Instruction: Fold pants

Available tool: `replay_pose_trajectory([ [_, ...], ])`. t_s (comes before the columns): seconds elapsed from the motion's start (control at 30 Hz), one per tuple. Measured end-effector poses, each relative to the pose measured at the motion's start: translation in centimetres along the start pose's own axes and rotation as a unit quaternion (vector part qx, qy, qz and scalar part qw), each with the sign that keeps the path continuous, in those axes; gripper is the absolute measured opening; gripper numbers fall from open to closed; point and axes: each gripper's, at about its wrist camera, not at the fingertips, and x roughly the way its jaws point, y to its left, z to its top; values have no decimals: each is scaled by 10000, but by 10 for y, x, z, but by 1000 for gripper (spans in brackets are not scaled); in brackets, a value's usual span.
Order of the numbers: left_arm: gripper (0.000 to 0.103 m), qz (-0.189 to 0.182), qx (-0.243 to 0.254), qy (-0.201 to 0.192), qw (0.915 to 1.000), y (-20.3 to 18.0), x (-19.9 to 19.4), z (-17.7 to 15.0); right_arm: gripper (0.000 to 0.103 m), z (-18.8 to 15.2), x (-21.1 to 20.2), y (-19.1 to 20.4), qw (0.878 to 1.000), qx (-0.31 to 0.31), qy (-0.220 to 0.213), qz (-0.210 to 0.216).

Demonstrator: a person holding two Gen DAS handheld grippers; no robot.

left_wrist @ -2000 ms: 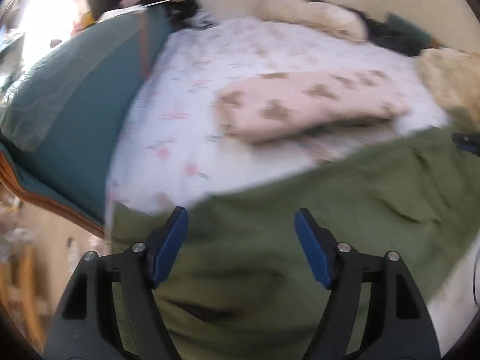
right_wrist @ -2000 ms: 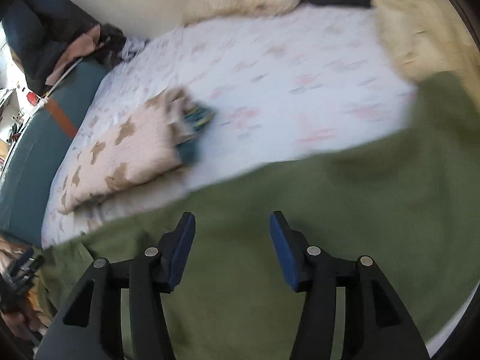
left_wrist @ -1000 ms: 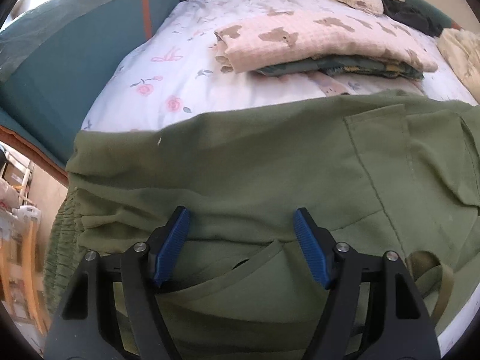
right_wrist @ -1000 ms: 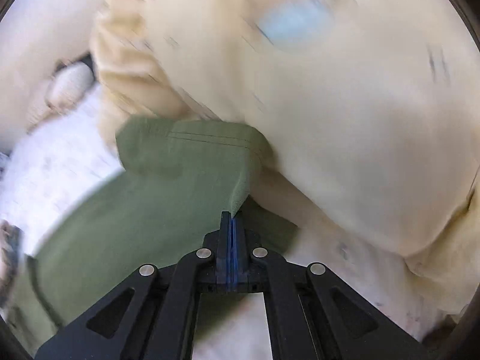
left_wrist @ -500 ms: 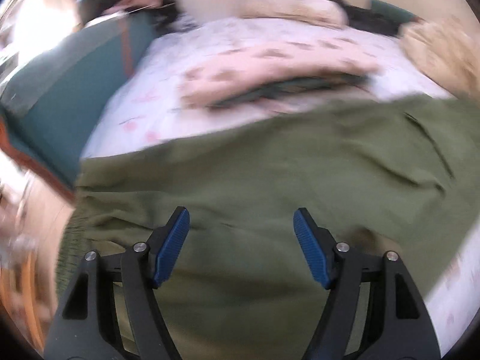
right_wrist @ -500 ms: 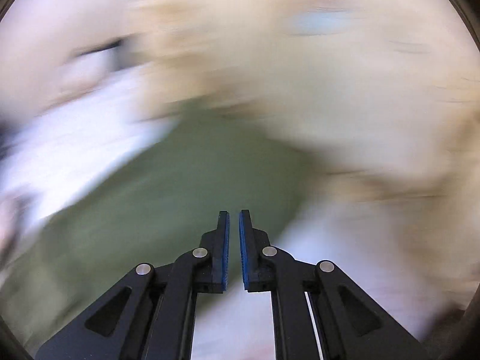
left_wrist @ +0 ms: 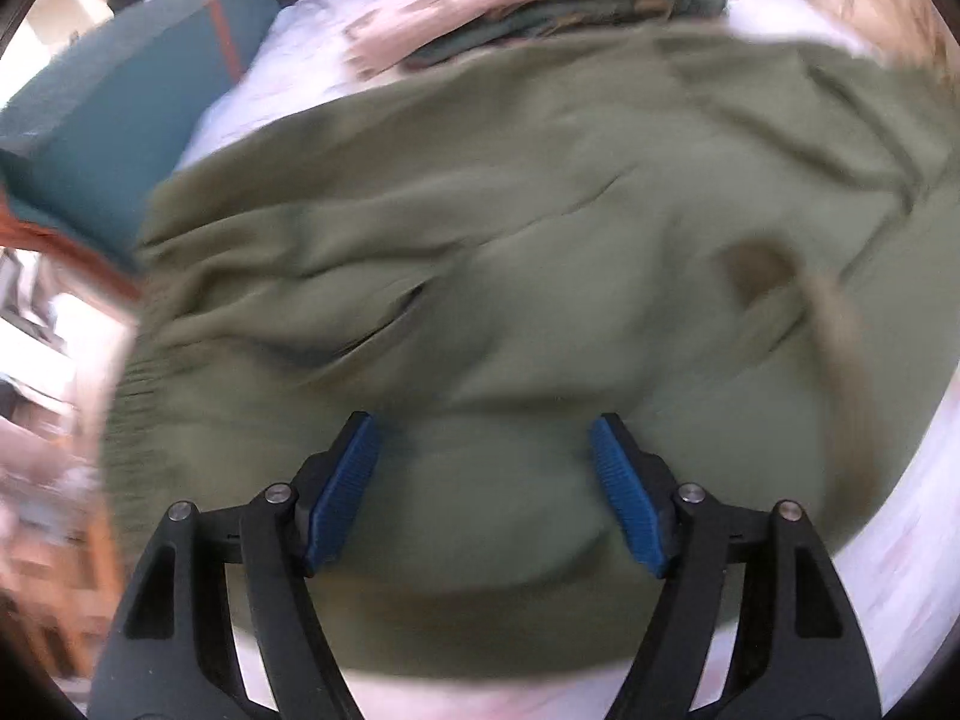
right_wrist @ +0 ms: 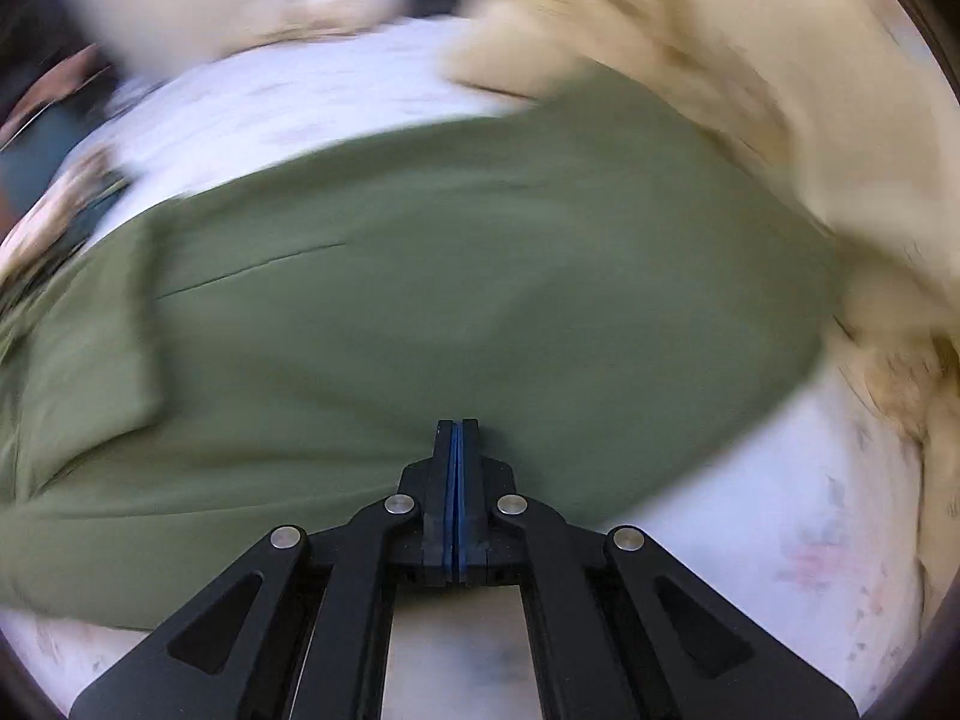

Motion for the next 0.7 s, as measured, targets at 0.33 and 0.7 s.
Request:
replay_pose_trajectory([
  [0.33,87,-72,-2643,412,9635,161,-39,-63,8,-14,-49,1,9970,618,-399,240],
  [0.7,85,-1312,-5360,-583,8319,147,9,-84,73,-58,-90,25,9698,1660,-298,1761],
])
